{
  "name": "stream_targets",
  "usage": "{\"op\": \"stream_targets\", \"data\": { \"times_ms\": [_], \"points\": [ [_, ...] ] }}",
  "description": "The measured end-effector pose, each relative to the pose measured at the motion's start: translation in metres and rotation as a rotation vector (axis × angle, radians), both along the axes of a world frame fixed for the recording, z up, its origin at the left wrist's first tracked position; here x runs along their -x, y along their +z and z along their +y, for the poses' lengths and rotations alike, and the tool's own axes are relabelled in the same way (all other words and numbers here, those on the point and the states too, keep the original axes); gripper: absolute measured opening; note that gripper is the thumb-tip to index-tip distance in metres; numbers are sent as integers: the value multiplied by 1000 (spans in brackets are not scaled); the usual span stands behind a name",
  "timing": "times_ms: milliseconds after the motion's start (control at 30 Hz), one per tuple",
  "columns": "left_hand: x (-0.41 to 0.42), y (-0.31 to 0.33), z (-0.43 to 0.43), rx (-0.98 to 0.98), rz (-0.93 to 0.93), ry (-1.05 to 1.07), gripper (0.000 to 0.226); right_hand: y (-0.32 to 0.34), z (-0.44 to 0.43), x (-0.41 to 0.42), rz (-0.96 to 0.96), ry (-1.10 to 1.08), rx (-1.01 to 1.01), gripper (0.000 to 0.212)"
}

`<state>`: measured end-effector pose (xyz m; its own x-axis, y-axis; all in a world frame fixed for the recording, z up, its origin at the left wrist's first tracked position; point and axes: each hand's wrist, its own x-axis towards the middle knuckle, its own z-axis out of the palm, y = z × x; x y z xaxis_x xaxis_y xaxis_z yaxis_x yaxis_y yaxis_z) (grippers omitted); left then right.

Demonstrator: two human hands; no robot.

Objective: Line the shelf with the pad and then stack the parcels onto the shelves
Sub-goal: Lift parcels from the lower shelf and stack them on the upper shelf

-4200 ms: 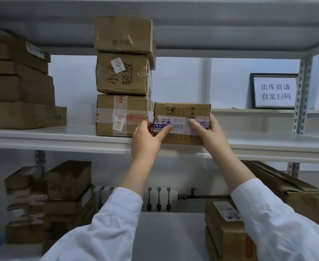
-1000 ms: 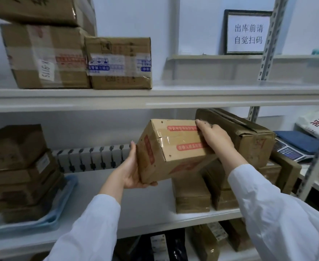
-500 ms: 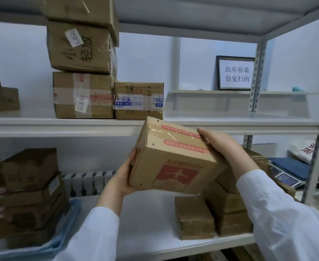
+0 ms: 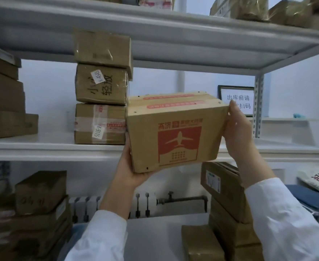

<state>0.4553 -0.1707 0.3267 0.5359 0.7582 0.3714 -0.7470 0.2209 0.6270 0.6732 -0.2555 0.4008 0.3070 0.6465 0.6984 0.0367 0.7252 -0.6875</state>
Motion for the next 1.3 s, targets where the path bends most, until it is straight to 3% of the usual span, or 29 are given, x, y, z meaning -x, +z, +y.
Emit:
{"op": "stream_targets", "data": {
  "times_ms": [133,433,567,667,733,800,900,967,1100,1233,1300],
  "points": [
    [-2,35,-7,-13,-70,13,61,3,9,18,-19,-78,-165,60],
    [-10,103,-8,-185,-69,152,64,29,39,37,-127,-125,-213,64],
    [-11,122,-4,-364,38,404,61,43,41,41,-103,-49,-156,54],
    [-11,128,4,-449,104,612,76,49,42,43,-33,-3,-142,53],
    [-12,130,11,-497,129,756,72,49,47,42,-23,33,-142,50],
    [-14,132,18,-510,158,864,73,48,55,42,-61,64,-136,49],
    [-16,137,28,-533,211,995,70,45,70,42,-141,101,-101,67],
    [-18,139,34,-518,268,1082,70,42,83,43,-173,95,-80,61],
    [-18,135,43,-490,433,1234,99,36,106,46,-185,60,-30,45],
    [-9,124,50,-567,571,1272,53,28,124,49,-160,61,54,58],
    [-4,118,56,-629,625,1299,44,22,135,50,-182,48,80,74]
  ]
}}
